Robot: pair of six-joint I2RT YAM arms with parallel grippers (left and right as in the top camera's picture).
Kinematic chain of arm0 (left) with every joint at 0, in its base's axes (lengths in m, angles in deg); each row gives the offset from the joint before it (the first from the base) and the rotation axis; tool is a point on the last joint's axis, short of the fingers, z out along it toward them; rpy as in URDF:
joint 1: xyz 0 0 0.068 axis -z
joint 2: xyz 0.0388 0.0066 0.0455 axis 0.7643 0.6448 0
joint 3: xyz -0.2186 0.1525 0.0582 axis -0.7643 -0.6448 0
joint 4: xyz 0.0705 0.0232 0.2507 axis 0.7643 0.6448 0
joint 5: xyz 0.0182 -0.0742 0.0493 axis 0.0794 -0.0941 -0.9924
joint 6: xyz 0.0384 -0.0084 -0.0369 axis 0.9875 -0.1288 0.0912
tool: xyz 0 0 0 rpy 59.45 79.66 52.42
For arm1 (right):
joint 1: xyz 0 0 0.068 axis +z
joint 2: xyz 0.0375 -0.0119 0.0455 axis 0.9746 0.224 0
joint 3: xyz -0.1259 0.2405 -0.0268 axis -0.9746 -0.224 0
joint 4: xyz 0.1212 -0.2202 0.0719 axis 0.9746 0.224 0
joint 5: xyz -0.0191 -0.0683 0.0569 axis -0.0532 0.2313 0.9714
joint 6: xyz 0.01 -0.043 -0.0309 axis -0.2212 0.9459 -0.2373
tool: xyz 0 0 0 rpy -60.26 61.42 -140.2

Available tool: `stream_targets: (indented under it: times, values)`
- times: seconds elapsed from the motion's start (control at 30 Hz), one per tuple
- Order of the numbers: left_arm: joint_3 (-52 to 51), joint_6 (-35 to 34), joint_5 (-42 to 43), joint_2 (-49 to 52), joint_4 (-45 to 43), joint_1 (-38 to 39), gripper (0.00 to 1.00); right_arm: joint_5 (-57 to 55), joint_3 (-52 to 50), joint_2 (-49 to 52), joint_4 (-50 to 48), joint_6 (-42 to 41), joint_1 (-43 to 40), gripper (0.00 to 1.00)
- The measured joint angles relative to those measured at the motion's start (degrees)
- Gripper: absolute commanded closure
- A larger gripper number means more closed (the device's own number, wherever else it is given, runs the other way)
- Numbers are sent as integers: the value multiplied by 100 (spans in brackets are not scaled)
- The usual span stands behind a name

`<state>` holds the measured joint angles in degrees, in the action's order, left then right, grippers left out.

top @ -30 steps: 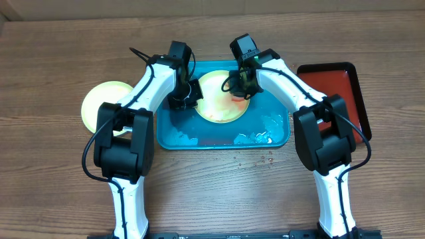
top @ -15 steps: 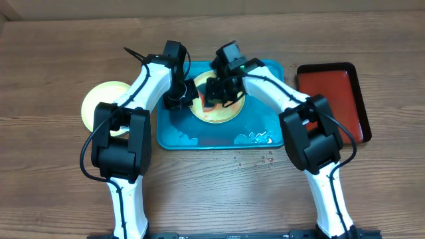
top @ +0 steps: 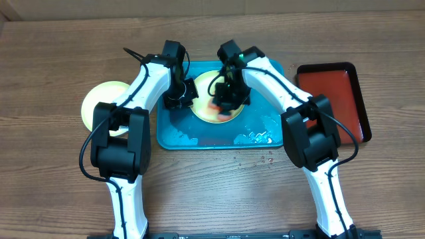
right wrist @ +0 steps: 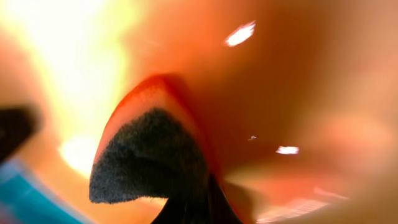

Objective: Clean dirty plates on tray and stack at the side
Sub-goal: 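Scrub the second yellow plate with the sponge while left gripper holds it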

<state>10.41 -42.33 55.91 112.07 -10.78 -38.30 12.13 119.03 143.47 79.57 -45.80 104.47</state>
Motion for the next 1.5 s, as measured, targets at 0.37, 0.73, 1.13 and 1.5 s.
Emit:
stream_targets:
  times: [0.37, 0.73, 1.13, 1.5]
  values:
    - [0, 144, 66, 0, -2, -83, 96, -1641, 188, 125, -787, 103, -26, 96]
    - [0, 175, -2, 0, 26, -208, 96, 540, 446, 527, -1615, 216, -39, 96]
    - [-4, 186, 7, 0, 48, -199, 96, 1784, 487, 643, -719, 555, 315, 96]
    - [-9, 190, 179, 0, 20, -92, 96, -33, 568, 396, 319, 367, 293, 96]
